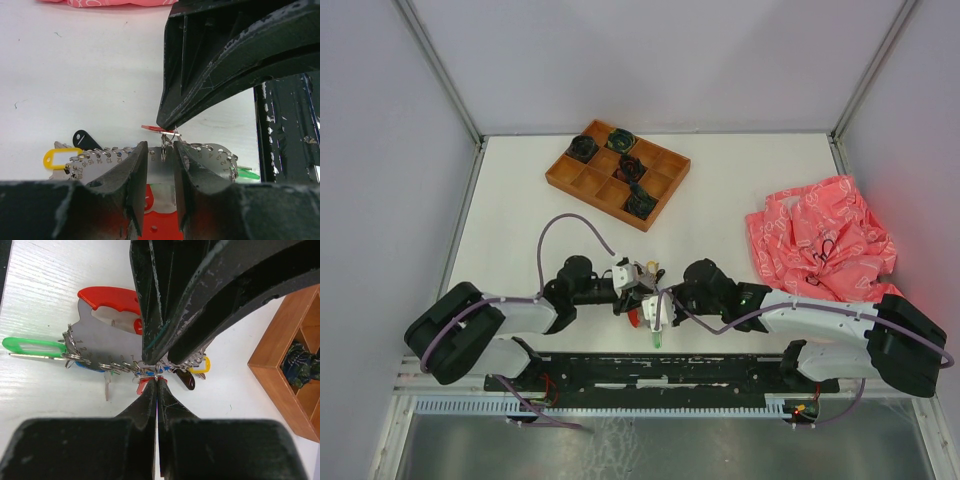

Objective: Put the keys on the keyring

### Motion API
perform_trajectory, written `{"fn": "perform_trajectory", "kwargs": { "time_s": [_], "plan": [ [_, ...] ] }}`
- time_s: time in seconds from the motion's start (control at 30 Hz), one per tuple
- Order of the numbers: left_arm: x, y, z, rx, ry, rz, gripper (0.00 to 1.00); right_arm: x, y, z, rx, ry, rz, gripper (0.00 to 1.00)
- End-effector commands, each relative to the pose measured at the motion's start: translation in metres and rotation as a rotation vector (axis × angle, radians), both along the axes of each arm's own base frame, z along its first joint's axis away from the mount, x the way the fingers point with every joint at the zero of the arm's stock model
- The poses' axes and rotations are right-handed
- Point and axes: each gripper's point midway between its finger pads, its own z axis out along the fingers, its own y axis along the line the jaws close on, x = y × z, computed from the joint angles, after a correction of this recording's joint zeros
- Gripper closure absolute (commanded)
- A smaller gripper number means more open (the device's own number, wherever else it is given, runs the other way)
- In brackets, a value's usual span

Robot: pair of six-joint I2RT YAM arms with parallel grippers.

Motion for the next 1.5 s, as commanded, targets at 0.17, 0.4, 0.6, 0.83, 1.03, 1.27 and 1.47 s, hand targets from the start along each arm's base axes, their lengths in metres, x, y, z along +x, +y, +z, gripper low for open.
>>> {"fn": "perform_trajectory", "kwargs": {
  "time_s": [0.17, 0.4, 0.6, 0.83, 1.03, 1.27, 1.47],
  "plan": [
    [0.01, -0.01, 0.008, 0.007, -0.058, -0.034, 0.69, 0.003, 0.022, 0.036, 0.085, -0.052, 0.041, 0.99],
    [0.009, -0.01, 0.003, 0.022, -0.043, -0.05, 0.75, 0.003, 0.021, 0.04, 0.091, -0.061, 0.04, 0.99],
    [0.008, -0.014, 0.002, 0.022, -0.037, -0.072, 0.94, 0.003, 0.018, 0.04, 0.084, -0.061, 0.031, 0.99],
    [0.012, -0.01, 0.013, -0.015, -0.062, -0.017, 0.97, 0.009, -0.007, 0.021, 0.002, -0.044, -0.074, 0.99],
    [0.012, -0.009, 0.023, -0.056, -0.08, -0.001, 0.97, 0.008, -0.016, 0.006, -0.022, -0.014, -0.115, 0.99],
    [0.014, -0.004, 0.028, -0.062, -0.108, 0.029, 0.97, 0.011, -0.02, -0.003, -0.037, -0.012, -0.157, 0.99],
    [0.014, -0.004, 0.03, -0.07, -0.113, 0.034, 0.97, 0.007, -0.015, -0.01, -0.034, 0.02, -0.138, 0.99]
  ]
}}
